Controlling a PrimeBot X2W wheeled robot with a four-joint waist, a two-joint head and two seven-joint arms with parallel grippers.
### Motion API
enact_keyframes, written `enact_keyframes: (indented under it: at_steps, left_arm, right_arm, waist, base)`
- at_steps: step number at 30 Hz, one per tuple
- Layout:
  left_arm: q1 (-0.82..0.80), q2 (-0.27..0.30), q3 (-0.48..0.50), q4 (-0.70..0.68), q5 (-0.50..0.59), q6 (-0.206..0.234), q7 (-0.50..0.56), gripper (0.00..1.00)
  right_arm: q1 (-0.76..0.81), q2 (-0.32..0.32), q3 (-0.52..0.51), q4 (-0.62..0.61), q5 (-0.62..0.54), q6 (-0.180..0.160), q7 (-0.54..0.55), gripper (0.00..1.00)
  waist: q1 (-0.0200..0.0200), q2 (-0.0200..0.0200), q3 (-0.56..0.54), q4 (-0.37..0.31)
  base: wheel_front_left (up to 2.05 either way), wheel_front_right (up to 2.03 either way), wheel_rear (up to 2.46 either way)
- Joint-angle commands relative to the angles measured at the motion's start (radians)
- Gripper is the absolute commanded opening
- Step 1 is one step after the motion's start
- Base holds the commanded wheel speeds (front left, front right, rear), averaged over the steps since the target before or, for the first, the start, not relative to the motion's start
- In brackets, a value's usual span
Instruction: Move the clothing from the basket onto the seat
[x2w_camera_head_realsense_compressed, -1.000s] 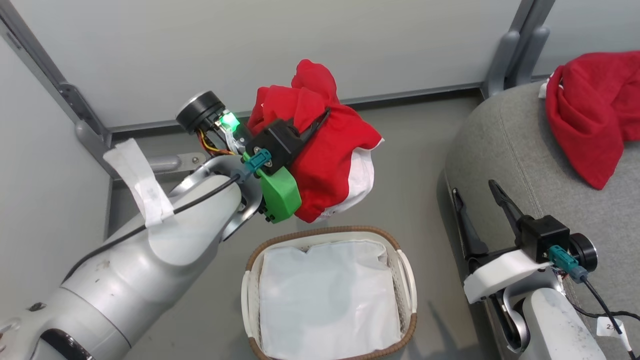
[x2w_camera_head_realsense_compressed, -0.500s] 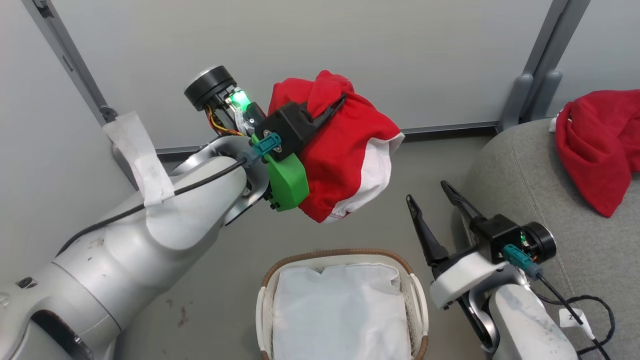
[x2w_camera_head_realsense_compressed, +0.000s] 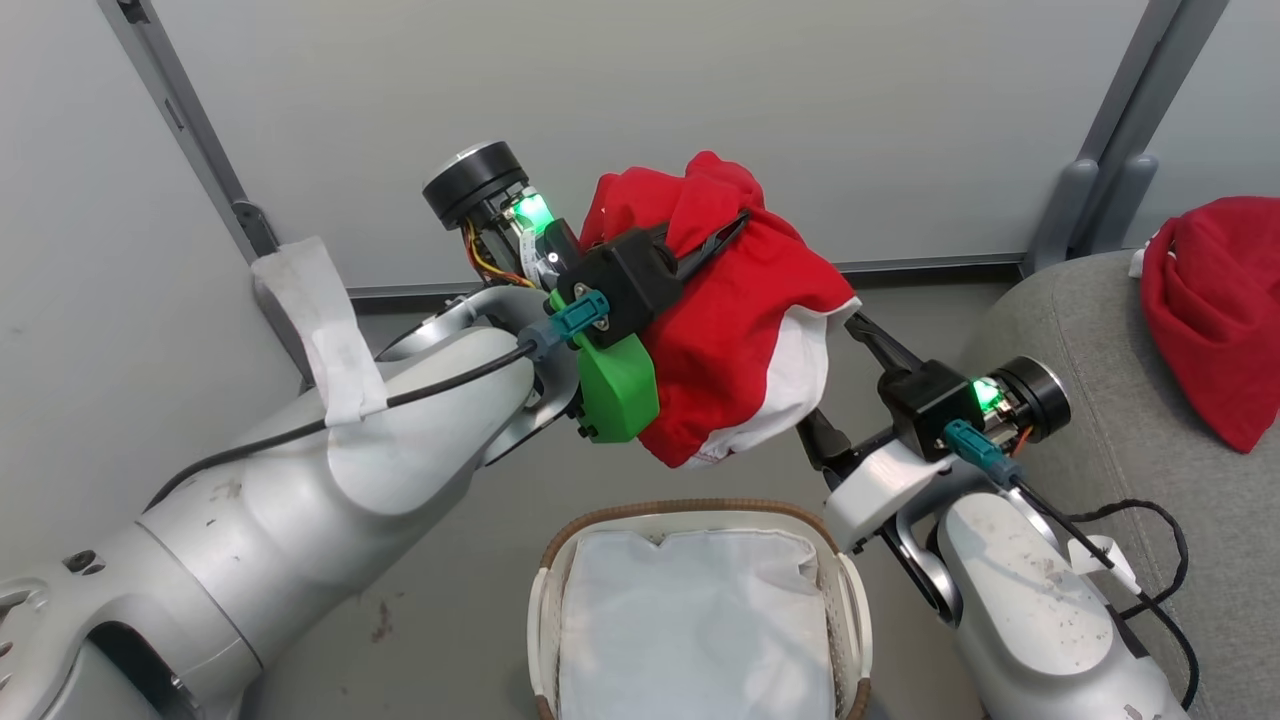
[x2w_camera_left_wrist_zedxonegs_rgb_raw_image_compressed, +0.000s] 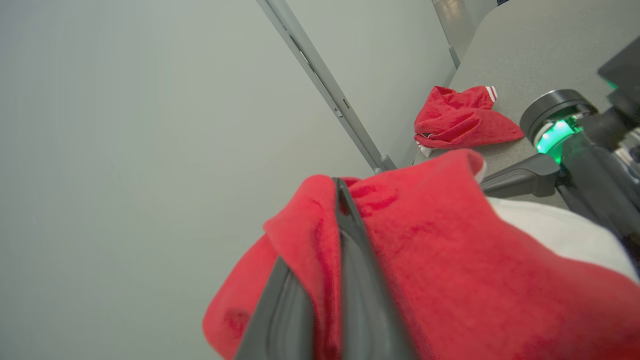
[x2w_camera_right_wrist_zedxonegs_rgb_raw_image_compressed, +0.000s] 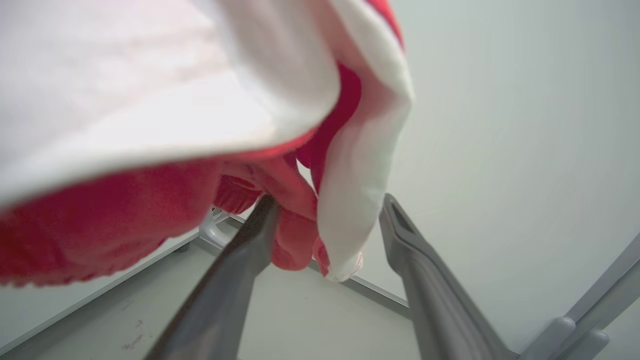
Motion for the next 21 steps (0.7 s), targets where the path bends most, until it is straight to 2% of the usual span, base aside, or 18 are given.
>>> enact_keyframes:
  at_steps: [1, 6, 7, 8, 9, 10, 17, 20, 21]
  left_arm:
    - [-0.009, -0.001, -0.003, -0.004, 0.002, 0.002, 0.000, 0.00]
    - [0.010, 0.000, -0.010, -0.022, -0.013, 0.002, -0.001, 0.00]
    - [0.015, 0.001, -0.011, -0.024, -0.018, 0.002, -0.001, 0.00]
    - [0.018, 0.003, -0.012, -0.024, -0.021, 0.002, -0.001, 0.00]
    - [0.023, 0.006, -0.012, -0.025, -0.025, 0.002, -0.001, 0.00]
    - [0.028, 0.008, -0.013, -0.024, -0.029, 0.002, -0.002, 0.00]
    - [0.083, 0.028, -0.009, -0.016, -0.060, 0.002, -0.010, 0.00]
    - [0.116, 0.031, 0.009, -0.011, -0.072, 0.008, -0.013, 0.16]
    - [0.130, 0.029, 0.019, -0.010, -0.076, 0.011, -0.013, 0.30]
  right_arm:
    - [-0.019, -0.005, 0.001, 0.010, -0.005, -0.001, -0.005, 1.00]
    - [-0.062, -0.005, 0.011, 0.036, 0.014, -0.001, -0.005, 1.00]
    - [-0.069, -0.004, 0.013, 0.040, 0.019, -0.001, -0.005, 0.47]
    - [-0.075, -0.004, 0.015, 0.042, 0.020, -0.001, -0.005, 0.37]
    - [-0.080, -0.005, 0.016, 0.044, 0.022, -0.001, -0.005, 0.10]
    - [-0.081, -0.004, 0.016, 0.044, 0.025, -0.001, -0.005, 0.00]
    - [-0.062, -0.005, -0.009, 0.018, 0.056, -0.001, -0.005, 0.00]
    - [-0.053, -0.005, -0.023, 0.003, 0.061, -0.001, -0.005, 0.00]
    - [-0.051, -0.005, -0.028, -0.003, 0.063, -0.001, -0.005, 0.00]
  waist:
    - [0.0001, 0.0000, 0.002, 0.004]
    - [0.0001, 0.0000, 0.005, 0.011]
    - [0.0001, 0.0000, 0.006, 0.013]
    - [0.0001, 0.0000, 0.006, 0.013]
    - [0.0001, 0.0000, 0.006, 0.014]
    - [0.0001, 0.0000, 0.006, 0.014]
    - [0.0001, 0.0000, 0.006, 0.010]
    - [0.0001, 0.0000, 0.006, 0.008]
    - [0.0001, 0.0000, 0.006, 0.007]
  base:
    - [0.00, 0.00, 0.00]
    - [0.00, 0.00, 0.00]
    - [0.00, 0.00, 0.00]
    - [0.00, 0.00, 0.00]
    - [0.00, 0.00, 0.00]
    - [0.00, 0.00, 0.00]
    - [0.00, 0.00, 0.00]
    - [0.00, 0.00, 0.00]
    - [0.00, 0.00, 0.00]
